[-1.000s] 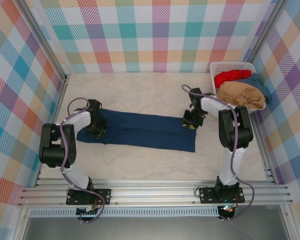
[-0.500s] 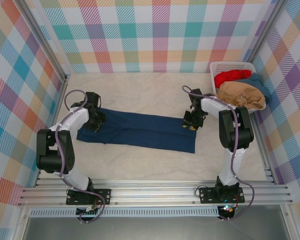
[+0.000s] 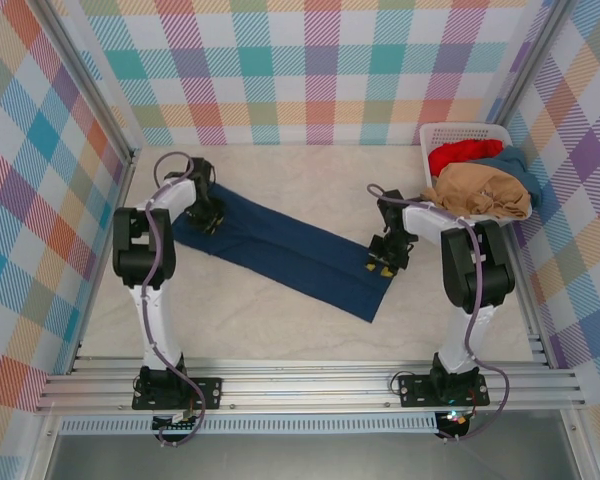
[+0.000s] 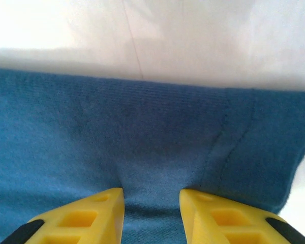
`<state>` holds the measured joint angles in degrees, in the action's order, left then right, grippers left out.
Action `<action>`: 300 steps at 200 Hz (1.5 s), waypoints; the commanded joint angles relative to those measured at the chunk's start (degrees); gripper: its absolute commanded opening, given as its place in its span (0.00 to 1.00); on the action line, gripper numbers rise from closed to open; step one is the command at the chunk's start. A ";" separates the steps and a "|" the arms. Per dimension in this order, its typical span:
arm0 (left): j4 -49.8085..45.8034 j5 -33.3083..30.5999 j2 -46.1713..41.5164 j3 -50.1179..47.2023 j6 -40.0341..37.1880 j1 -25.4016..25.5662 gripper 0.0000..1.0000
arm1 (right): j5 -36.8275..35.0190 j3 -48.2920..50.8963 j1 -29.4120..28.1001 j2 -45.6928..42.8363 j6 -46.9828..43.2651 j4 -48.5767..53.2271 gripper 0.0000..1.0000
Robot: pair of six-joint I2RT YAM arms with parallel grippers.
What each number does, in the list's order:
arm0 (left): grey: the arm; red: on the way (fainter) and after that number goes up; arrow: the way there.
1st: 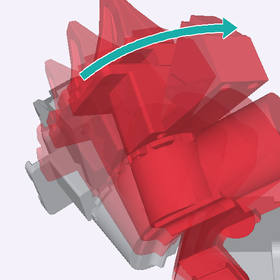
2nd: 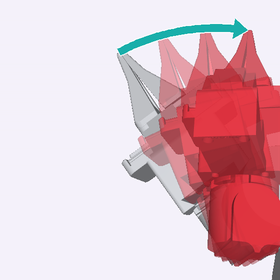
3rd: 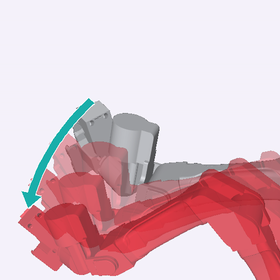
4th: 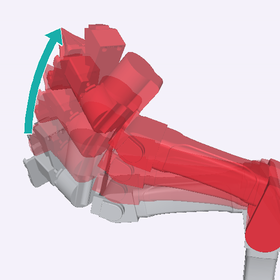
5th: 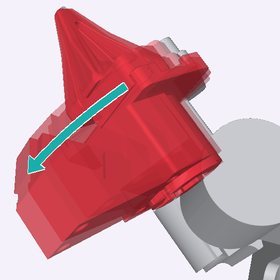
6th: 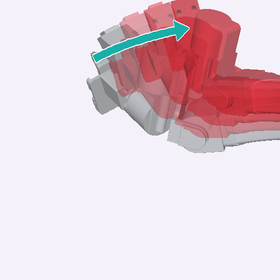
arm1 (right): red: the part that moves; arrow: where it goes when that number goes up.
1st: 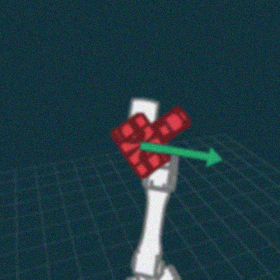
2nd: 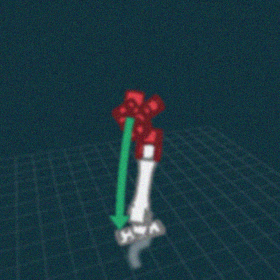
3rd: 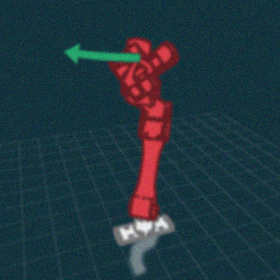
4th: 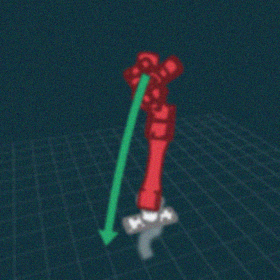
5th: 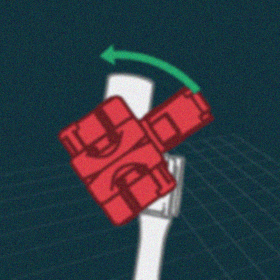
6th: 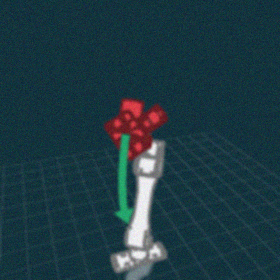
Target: Fold and stack the t-shirts
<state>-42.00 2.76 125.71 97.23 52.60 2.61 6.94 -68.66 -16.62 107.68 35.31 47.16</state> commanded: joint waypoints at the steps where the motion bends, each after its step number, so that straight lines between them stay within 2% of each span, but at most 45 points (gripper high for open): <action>1: 0.68 3.21 8.48 8.56 -3.93 0.01 0.28 | 2.81 5.49 -3.25 -0.35 6.24 3.33 0.36; 49: -2.45 10.94 25.27 39.02 -4.94 3.91 0.28 | 13.29 11.83 -14.47 -3.73 22.34 -3.34 0.36; 72: -3.57 14.41 33.20 50.91 -2.74 6.12 0.28 | 18.53 11.56 -19.81 -1.70 29.83 -8.40 0.36; 102: 0.55 16.15 35.74 51.70 0.23 9.44 0.28 | 19.32 5.48 -25.59 3.10 33.35 -8.52 0.36; 152: 11.00 16.31 38.15 53.12 4.31 12.50 0.29 | 21.30 1.67 -29.42 8.29 41.37 -14.05 0.36; 182: 8.65 16.49 39.99 58.96 2.60 12.34 0.33 | 19.77 -2.27 -29.26 8.21 41.68 -11.37 0.38; 220: 6.30 12.02 32.13 59.33 0.24 11.46 0.44 | 16.84 -4.65 -28.83 1.50 40.18 -6.06 0.48; 239: 4.66 9.40 26.66 59.45 -1.09 11.23 0.49 | 14.16 -6.54 -27.49 -2.61 36.06 -4.01 0.53; 273: -9.51 5.02 15.30 57.19 -5.36 9.96 0.52 | 6.80 -6.24 -22.39 -12.06 26.25 0.51 0.59; 288: -12.01 4.37 6.41 46.28 -7.90 9.91 0.51 | 5.34 -2.61 -19.44 -16.76 21.64 0.48 0.57; 300: -5.27 6.02 -4.92 26.30 -6.99 9.42 0.49 | 5.98 0.41 -17.09 -19.83 17.63 0.01 0.53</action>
<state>-45.56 9.45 139.65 144.57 48.29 13.50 16.19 -73.34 -37.54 93.36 63.22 43.44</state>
